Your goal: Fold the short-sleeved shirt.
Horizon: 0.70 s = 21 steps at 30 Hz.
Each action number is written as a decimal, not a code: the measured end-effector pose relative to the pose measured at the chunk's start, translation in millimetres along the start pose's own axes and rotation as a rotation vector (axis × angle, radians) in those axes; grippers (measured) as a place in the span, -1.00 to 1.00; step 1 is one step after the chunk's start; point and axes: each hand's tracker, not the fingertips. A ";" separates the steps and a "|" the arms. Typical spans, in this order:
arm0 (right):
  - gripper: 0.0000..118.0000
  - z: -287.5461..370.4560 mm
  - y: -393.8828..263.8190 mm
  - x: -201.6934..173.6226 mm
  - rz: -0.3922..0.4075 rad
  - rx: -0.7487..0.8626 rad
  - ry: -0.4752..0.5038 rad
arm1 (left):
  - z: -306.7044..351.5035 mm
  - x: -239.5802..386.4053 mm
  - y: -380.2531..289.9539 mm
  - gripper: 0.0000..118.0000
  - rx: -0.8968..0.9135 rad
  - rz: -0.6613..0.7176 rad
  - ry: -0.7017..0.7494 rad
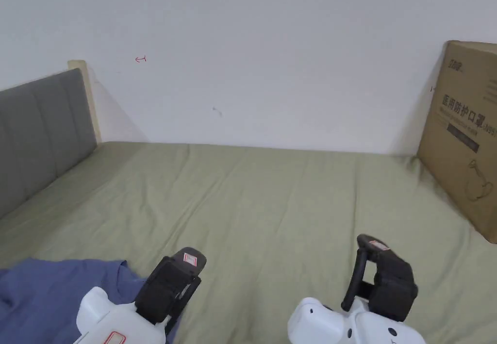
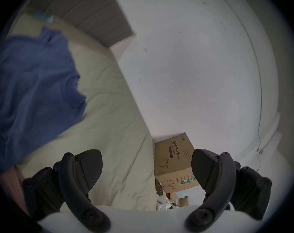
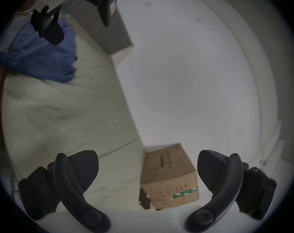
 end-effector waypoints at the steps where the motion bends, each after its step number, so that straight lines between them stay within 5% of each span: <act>1: 0.96 -1.6 -1.2 -0.9 -0.001 -0.021 0.039 | -0.6 -3.2 -0.6 0.86 -0.003 0.004 0.022; 3: 0.96 -4.3 -5.8 0.6 -0.025 -0.024 0.039 | -2.2 1.5 -3.1 0.86 0.011 -0.057 0.079; 4: 0.96 -3.6 -10.4 8.1 -0.105 -0.018 0.033 | -3.1 9.7 -2.6 0.86 0.026 -0.164 0.097; 6: 0.96 -6.0 -15.4 29.1 -0.357 -0.034 0.043 | -5.5 33.2 -6.6 0.86 0.060 -0.379 0.127; 11: 0.96 -2.2 -58.3 73.6 -1.282 0.064 0.109 | -8.9 98.3 -29.5 0.86 0.112 -0.947 0.107; 14: 0.96 3.0 -81.0 60.1 -1.571 -0.004 0.109 | -2.9 108.5 -59.2 0.86 0.148 -1.321 0.110; 17: 0.96 5.3 -83.7 41.0 -1.458 -0.081 0.089 | -0.8 101.6 -87.3 0.86 0.213 -1.523 0.190; 21: 0.96 17.4 -67.9 48.4 -1.207 0.026 -0.076 | 8.4 100.4 -86.1 0.86 0.211 -1.402 0.107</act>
